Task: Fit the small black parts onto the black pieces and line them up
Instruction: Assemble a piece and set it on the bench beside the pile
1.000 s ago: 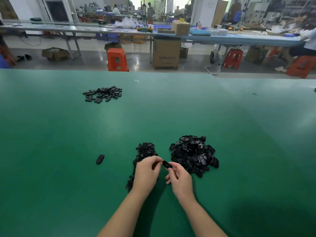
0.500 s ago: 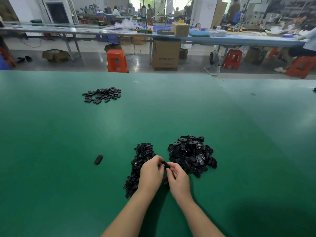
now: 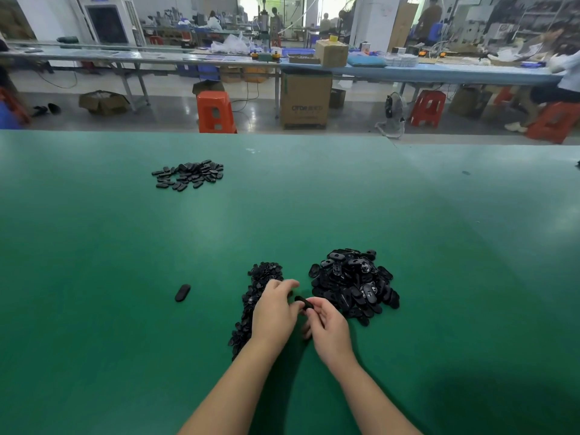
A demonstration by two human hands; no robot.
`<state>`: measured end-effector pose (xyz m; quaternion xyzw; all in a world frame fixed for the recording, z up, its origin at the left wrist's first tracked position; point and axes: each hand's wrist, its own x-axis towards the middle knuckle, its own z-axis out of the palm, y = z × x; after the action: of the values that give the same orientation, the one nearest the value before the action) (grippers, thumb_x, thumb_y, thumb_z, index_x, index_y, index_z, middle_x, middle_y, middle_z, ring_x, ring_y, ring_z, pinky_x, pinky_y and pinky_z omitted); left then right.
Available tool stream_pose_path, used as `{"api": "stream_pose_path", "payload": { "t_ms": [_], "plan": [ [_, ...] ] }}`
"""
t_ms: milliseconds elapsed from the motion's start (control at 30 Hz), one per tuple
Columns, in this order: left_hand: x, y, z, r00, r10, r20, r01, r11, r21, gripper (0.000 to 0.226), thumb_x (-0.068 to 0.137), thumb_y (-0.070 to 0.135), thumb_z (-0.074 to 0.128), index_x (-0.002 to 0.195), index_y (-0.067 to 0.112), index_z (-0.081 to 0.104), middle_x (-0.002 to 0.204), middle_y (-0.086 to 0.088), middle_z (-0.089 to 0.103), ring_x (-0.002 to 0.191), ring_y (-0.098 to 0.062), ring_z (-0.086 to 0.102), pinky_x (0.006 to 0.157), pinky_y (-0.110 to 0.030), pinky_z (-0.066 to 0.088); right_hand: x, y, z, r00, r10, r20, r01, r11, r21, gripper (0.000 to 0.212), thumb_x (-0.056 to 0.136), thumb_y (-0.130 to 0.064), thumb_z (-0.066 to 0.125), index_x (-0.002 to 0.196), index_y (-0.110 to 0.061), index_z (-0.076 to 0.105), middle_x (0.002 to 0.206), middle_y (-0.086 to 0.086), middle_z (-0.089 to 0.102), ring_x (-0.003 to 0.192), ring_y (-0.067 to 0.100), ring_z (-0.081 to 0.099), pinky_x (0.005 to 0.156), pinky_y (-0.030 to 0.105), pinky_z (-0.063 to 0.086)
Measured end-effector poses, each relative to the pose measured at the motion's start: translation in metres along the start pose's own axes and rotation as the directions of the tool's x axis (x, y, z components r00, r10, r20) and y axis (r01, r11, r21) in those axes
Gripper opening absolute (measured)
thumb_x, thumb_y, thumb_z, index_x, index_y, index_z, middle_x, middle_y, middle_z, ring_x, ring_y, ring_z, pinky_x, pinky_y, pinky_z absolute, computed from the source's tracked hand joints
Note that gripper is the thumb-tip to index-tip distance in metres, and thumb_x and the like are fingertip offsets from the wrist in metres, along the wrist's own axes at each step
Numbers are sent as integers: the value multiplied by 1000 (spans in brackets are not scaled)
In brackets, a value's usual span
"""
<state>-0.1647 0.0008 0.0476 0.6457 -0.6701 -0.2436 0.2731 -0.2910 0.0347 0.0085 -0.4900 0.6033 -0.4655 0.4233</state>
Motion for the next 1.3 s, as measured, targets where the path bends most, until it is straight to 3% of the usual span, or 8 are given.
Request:
{"api": "stream_pose_path", "payload": {
  "t_ms": [67, 200, 367, 667, 867, 1000, 1300],
  "plan": [
    [5, 0, -4, 996, -52, 67, 56, 997, -62, 39, 86, 24, 75, 124, 27, 67, 110, 6, 66, 95, -14, 64, 87, -28, 51, -1, -1, 0, 1000, -2, -1, 2, 1000, 20, 25, 102, -3, 53, 104, -25, 64, 77, 2, 70, 58, 9, 61, 58, 25, 53],
    [8, -2, -7, 978, -105, 178, 145, 962, -229, 8, 80, 21, 81, 85, 23, 75, 76, 6, 73, 64, -9, 63, 69, -31, 56, -2, -3, -1, 1000, -6, -5, 6, 1000, 31, 23, 103, -4, 51, 102, -23, 63, 69, 1, 66, 58, 10, 60, 58, 26, 53],
    [2, 1, -3, 975, -123, 182, 180, 924, -338, 7, 81, 19, 80, 79, 22, 75, 66, 2, 71, 48, -11, 55, 57, -31, 53, -2, -5, -3, 1000, 1, -30, 0, 998, 56, 15, 103, -6, 53, 103, -17, 63, 70, 1, 64, 59, 8, 59, 57, 23, 52],
    [1, 8, -5, 977, -102, 186, 146, 959, -241, 10, 89, 16, 70, 92, 21, 78, 62, 12, 67, 45, 2, 55, 53, -17, 44, -3, -5, -1, 997, 7, -77, -1, 997, 83, 14, 101, -5, 56, 100, -15, 64, 74, 2, 67, 59, 10, 59, 55, 27, 53],
    [-1, 9, -7, 980, -80, 181, 113, 977, -180, 10, 89, 16, 68, 91, 19, 77, 58, 12, 64, 46, 1, 56, 54, -15, 45, -2, -5, 0, 996, 10, -86, -3, 997, 79, 16, 101, -4, 55, 99, -16, 64, 78, 8, 68, 59, 14, 57, 54, 27, 52],
    [-1, 7, -9, 978, -73, 194, 113, 973, -201, 9, 91, 14, 68, 91, 17, 76, 53, 7, 65, 42, -1, 58, 46, -12, 43, -3, -5, -1, 997, 0, -71, 4, 999, 49, 16, 102, -4, 54, 99, -17, 64, 68, 2, 63, 54, 11, 55, 53, 24, 50],
    [0, 10, -12, 976, -80, 201, 113, 981, -159, 10, 92, 17, 67, 89, 20, 76, 54, 4, 67, 43, -2, 59, 50, -12, 47, -2, -4, 0, 998, -1, -65, 3, 1000, 22, 15, 102, -7, 55, 100, -19, 65, 72, 2, 65, 55, 9, 56, 55, 27, 52]
  ]
}}
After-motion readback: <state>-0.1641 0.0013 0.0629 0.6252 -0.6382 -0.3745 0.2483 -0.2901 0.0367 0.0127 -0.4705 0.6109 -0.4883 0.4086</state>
